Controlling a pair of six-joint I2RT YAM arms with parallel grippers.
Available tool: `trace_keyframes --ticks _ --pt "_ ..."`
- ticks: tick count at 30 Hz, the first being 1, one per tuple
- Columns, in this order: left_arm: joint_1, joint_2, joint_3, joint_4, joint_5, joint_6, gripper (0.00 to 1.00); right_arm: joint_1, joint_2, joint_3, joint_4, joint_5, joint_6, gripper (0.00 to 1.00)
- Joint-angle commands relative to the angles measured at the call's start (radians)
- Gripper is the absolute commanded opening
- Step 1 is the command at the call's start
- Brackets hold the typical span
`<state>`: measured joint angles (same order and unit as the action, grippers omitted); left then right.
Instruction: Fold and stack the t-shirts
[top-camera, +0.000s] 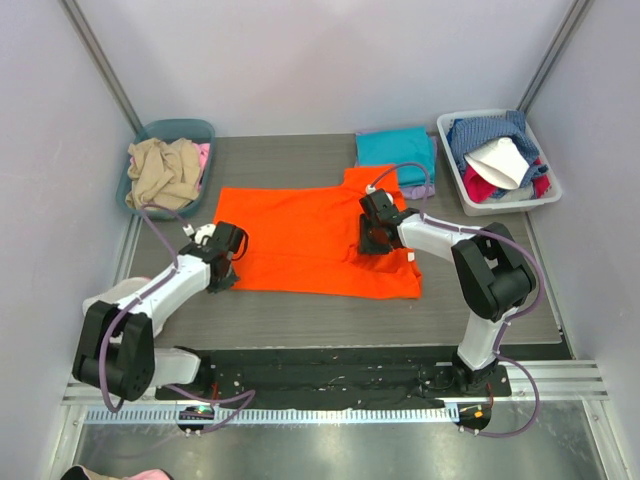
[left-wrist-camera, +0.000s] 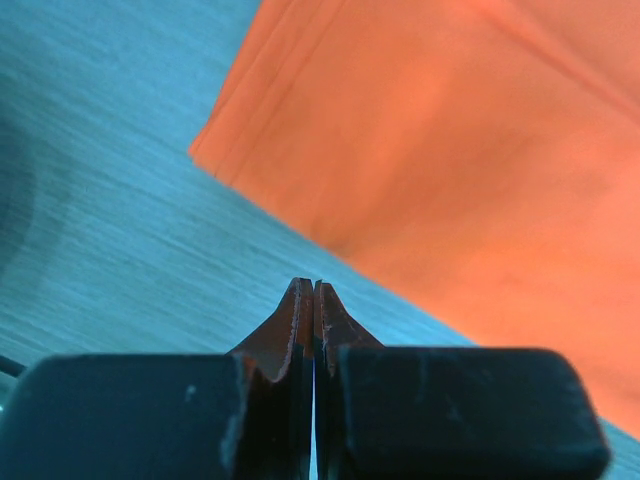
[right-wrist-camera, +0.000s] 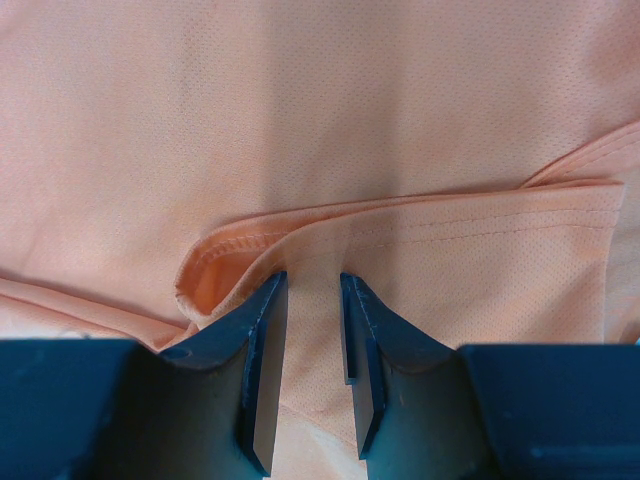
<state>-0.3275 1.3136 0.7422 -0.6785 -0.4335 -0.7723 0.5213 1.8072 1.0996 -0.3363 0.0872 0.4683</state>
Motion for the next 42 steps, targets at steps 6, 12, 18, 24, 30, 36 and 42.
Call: trace_keyframes --ticks 6,12,18,24,30,36,42 --pt "-0.002 -0.131 -0.059 -0.076 0.012 -0.114 0.00 -0.004 0.041 -0.007 -0.006 0.008 -0.014 0.36" --pt "-0.002 -0.192 -0.038 -0.098 -0.036 -0.122 0.00 -0.004 0.043 -0.007 -0.006 0.003 -0.014 0.36" --pt "-0.001 -0.224 -0.014 -0.023 -0.048 -0.101 0.39 -0.006 0.046 -0.012 -0.007 0.006 -0.014 0.36" --pt "-0.001 -0.119 0.020 0.074 -0.030 -0.062 0.50 -0.007 0.046 -0.014 -0.010 0.006 -0.014 0.36" --pt "-0.002 0.004 0.032 0.111 -0.001 -0.070 0.45 -0.007 0.018 -0.029 -0.012 0.000 -0.016 0.36" --pt "-0.004 -0.117 0.040 0.103 -0.010 -0.058 0.47 -0.006 -0.138 -0.024 -0.029 0.003 -0.036 0.42" --pt "-0.004 -0.154 0.031 0.189 0.058 0.005 0.48 0.006 -0.213 0.046 -0.122 -0.006 -0.059 0.54"
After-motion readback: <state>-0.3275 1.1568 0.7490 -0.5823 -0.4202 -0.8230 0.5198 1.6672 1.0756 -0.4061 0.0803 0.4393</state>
